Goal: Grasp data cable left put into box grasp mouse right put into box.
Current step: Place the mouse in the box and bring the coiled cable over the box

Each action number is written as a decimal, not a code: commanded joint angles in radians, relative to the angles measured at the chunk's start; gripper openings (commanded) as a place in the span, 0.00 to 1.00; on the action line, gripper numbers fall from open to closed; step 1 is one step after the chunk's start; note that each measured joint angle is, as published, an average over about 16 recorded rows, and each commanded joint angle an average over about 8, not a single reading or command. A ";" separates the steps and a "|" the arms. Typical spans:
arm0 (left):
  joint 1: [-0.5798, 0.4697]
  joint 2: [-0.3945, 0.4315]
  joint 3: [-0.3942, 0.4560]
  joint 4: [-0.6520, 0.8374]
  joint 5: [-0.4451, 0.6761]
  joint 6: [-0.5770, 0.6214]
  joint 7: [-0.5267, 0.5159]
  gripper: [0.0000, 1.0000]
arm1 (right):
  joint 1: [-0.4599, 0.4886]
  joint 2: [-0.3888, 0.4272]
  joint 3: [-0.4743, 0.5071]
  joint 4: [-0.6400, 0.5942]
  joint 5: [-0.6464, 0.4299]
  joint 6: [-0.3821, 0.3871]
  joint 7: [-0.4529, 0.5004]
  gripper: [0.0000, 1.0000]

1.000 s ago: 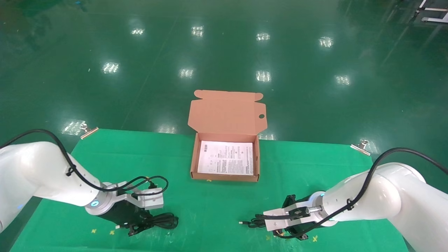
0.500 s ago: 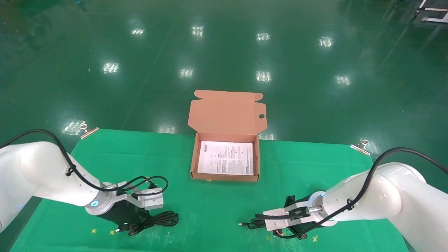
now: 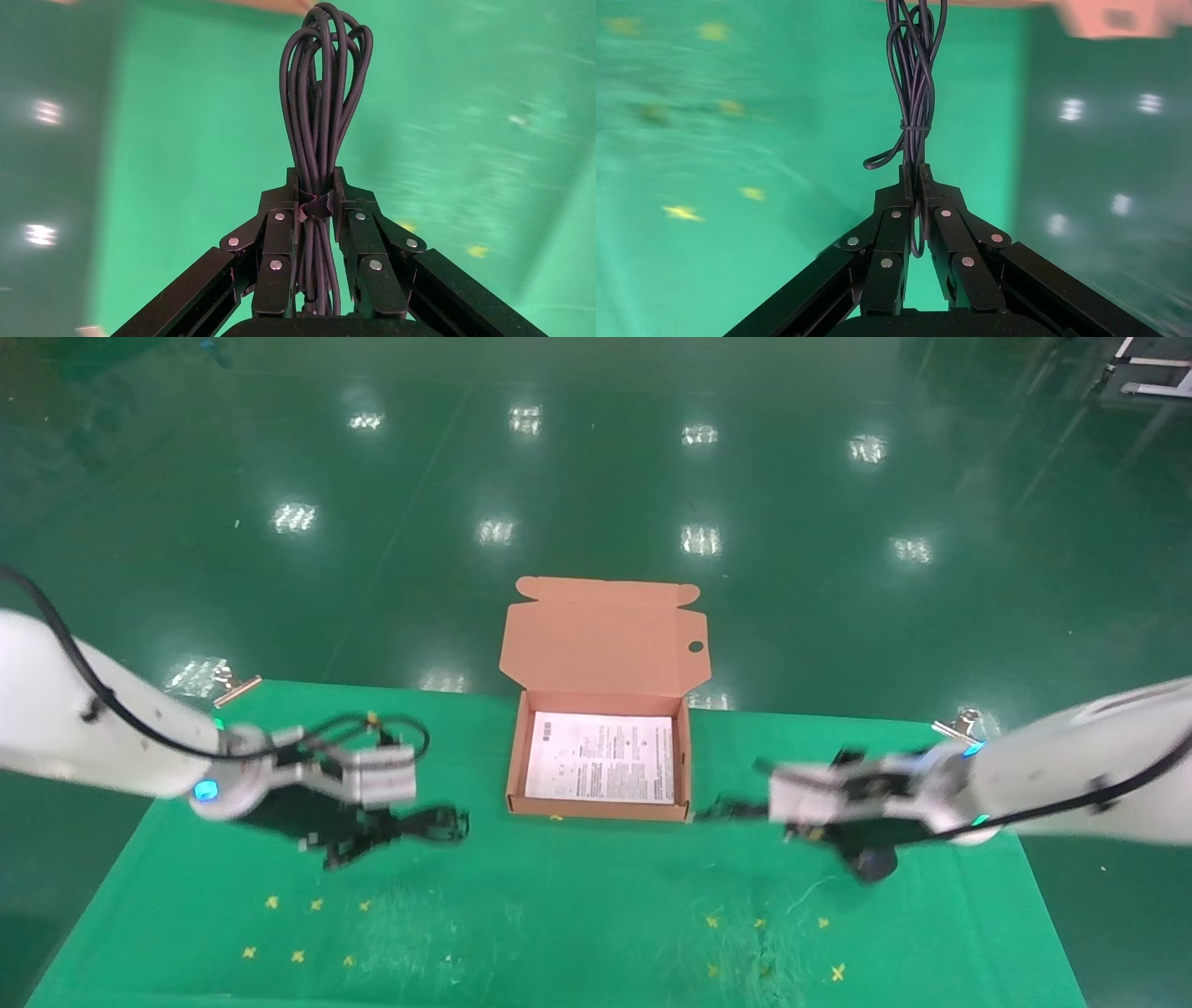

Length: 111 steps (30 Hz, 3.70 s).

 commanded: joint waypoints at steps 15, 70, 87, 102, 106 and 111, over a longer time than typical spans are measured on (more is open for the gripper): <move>-0.107 0.028 -0.013 -0.186 0.140 -0.122 -0.106 0.00 | 0.190 -0.029 0.102 0.061 -0.055 0.119 0.075 0.00; -0.181 0.035 0.062 -0.261 0.558 -0.097 -0.406 0.00 | 0.173 -0.416 -0.131 -0.406 0.295 0.478 -0.120 0.00; -0.179 0.032 0.063 -0.271 0.562 -0.093 -0.412 0.00 | 0.119 -0.419 -0.318 -0.531 0.406 0.550 0.043 0.00; -0.179 0.032 0.063 -0.271 0.562 -0.093 -0.413 0.00 | 0.121 -0.421 -0.411 -0.515 0.425 0.593 0.115 0.40; -0.179 0.032 0.063 -0.271 0.562 -0.093 -0.413 0.00 | 0.122 -0.421 -0.424 -0.512 0.429 0.603 0.121 0.90; -0.177 0.033 0.063 -0.273 0.561 -0.093 -0.413 0.00 | 0.121 -0.408 -0.432 -0.496 0.434 0.607 0.122 1.00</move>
